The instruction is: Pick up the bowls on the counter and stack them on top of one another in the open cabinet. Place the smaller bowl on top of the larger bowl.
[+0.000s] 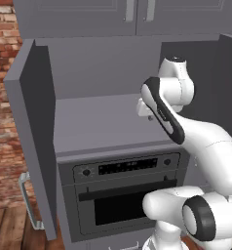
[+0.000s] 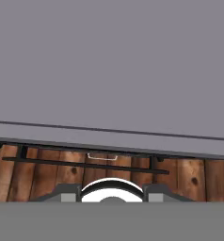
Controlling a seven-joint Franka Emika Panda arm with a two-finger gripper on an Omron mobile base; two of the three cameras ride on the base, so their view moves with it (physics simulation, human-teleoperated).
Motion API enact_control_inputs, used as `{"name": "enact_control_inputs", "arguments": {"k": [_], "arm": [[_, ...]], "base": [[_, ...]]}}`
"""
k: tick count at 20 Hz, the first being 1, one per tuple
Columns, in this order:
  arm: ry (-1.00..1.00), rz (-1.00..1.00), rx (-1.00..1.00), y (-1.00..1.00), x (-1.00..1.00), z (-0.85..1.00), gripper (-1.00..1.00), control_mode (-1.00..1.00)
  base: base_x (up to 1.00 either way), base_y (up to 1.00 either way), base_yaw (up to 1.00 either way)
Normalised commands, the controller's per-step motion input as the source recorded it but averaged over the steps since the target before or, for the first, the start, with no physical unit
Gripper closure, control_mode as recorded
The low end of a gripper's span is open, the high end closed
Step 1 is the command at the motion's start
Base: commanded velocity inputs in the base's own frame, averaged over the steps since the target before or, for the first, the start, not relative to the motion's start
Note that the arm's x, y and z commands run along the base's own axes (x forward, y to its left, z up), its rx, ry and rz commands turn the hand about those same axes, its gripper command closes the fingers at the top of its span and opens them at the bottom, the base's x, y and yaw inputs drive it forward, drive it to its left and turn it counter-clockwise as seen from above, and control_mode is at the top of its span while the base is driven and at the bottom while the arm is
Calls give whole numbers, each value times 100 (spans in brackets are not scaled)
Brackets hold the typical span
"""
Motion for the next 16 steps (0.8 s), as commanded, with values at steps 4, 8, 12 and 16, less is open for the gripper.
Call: {"name": "enact_control_inputs", "arguments": {"k": [4, 8, 12, 16], "arm": [[-2, 0, 0, 0, -9, 0, -100, -100], [-9, -1, -1, 3, -29, 2, -100, -100], [-11, -1, -4, 5, -33, 11, -100, -100], [-8, -1, -3, 0, -33, 16, -100, -100]], "base": [[0, 0, 0], [0, 0, 0], [0, 0, 0], [0, 0, 0]]}}
